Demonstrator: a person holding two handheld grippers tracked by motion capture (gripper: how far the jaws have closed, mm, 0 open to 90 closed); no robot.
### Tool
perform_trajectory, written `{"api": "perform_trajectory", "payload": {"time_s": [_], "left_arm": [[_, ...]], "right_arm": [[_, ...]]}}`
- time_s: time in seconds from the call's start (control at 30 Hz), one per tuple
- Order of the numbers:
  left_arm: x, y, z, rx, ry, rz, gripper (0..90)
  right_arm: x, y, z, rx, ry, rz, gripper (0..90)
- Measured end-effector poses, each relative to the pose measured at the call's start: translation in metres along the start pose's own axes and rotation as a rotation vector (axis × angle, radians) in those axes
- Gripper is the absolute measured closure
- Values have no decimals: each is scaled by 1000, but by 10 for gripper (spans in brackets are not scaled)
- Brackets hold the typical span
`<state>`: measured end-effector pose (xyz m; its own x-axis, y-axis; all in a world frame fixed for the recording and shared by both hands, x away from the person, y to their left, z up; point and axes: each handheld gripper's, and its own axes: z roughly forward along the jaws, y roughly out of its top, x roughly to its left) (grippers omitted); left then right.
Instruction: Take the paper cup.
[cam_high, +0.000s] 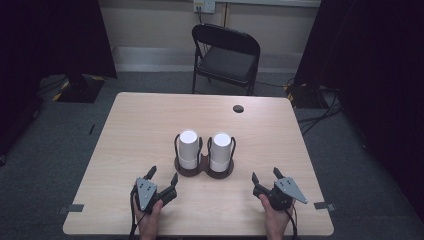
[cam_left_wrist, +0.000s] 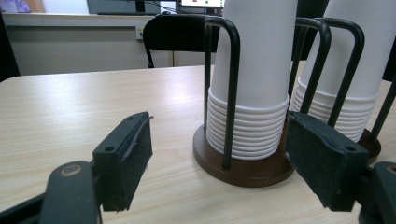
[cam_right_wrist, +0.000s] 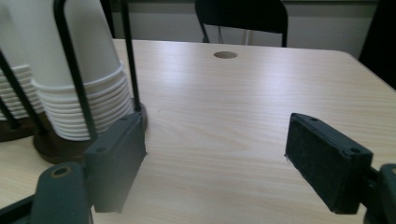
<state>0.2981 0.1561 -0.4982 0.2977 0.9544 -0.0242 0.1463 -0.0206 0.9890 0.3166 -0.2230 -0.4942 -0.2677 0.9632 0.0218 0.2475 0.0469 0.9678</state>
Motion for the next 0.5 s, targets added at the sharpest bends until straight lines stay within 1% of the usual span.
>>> {"api": "perform_trajectory", "payload": {"time_s": [0.03, 0.1, 0.17, 0.2, 0.27, 0.3, 0.33, 0.37, 0.4, 0.43, 0.5], "left_arm": [[0, 0, 0, 1, 0, 1, 232], [0, 0, 0, 3, -4, 1, 231], [-1, 0, 0, 0, -7, 3, 226], [0, 0, 0, 0, -9, 11, 217], [0, 0, -1, -4, -10, 10, 198], [0, 0, -1, -7, -10, 7, 198], [0, 0, -1, -4, -9, 7, 198], [0, 0, -1, -1, -9, 9, 198], [0, 0, -1, 0, -11, 9, 198], [0, 0, 0, -1, -13, 9, 198], [0, 0, 0, -2, -14, 13, 198]], "right_arm": [[3, 1, -1, 3, 26, 3, 192], [6, 3, -1, 0, 47, 4, 192], [9, 6, -1, -8, 62, 2, 197], [9, 6, -1, -8, 62, 2, 197], [13, 12, 0, -10, 82, 8, 213], [13, 12, 0, -10, 82, 8, 213], [16, 15, 0, -18, 110, 11, 234], [16, 15, 0, -18, 110, 11, 234], [20, 19, -1, -37, 131, 10, 238], [20, 19, -1, -37, 131, 10, 238], [23, 23, -2, -61, 158, 21, 248]]}}
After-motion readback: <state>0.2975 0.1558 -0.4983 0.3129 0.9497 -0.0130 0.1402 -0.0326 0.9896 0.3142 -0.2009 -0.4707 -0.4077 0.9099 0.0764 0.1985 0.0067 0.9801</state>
